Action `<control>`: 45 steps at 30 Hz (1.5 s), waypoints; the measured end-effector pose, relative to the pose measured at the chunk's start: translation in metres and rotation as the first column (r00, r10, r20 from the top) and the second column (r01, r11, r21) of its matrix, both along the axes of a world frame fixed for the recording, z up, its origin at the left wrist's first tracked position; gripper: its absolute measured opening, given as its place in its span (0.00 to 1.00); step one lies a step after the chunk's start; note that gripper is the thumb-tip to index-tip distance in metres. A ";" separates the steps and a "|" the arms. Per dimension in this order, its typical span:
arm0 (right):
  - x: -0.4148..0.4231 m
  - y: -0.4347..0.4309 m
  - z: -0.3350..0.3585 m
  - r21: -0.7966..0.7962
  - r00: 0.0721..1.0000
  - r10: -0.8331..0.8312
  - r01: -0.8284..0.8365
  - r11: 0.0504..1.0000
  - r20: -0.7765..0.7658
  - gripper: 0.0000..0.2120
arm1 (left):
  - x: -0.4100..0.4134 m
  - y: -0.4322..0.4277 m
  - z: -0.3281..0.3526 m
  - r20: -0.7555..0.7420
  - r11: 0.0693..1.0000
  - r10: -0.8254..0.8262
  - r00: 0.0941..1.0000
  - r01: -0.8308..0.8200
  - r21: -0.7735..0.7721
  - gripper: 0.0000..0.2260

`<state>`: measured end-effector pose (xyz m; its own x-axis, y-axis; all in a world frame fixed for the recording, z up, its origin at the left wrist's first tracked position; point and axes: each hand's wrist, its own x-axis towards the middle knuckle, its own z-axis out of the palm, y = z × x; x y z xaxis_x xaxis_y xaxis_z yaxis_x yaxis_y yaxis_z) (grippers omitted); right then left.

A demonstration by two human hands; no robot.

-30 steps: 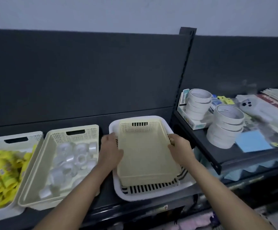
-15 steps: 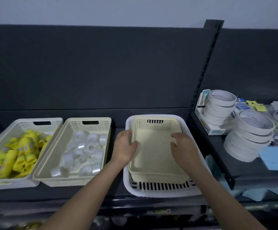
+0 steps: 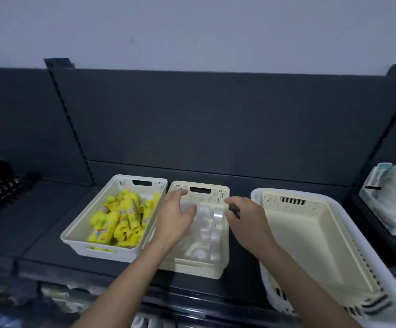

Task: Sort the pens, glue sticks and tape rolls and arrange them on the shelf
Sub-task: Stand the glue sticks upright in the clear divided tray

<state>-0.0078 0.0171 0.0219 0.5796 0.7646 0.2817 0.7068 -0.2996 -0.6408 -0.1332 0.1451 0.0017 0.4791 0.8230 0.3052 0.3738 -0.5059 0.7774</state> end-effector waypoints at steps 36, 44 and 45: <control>-0.193 0.211 -0.064 -0.054 0.782 -0.278 0.300 0.952 -0.558 0.08 | -0.222 0.233 -0.046 0.031 0.820 -0.029 0.999 0.042 -0.571 0.05; -0.189 0.206 -0.075 0.100 0.459 -0.060 0.317 0.943 -0.887 0.22 | -0.213 0.245 -0.050 0.311 0.550 -0.064 0.948 0.293 -0.782 0.12; -0.189 0.207 -0.074 0.110 0.433 -0.042 0.321 0.941 -0.900 0.22 | -0.212 0.244 -0.049 0.322 0.545 -0.061 0.945 0.302 -0.782 0.12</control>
<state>-0.1966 0.2239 -0.0522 0.7336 0.6001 -0.3190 -0.3297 -0.0961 -0.9392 -0.3453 0.3887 -0.0476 0.6620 0.6746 -0.3268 0.1006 0.3520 0.9306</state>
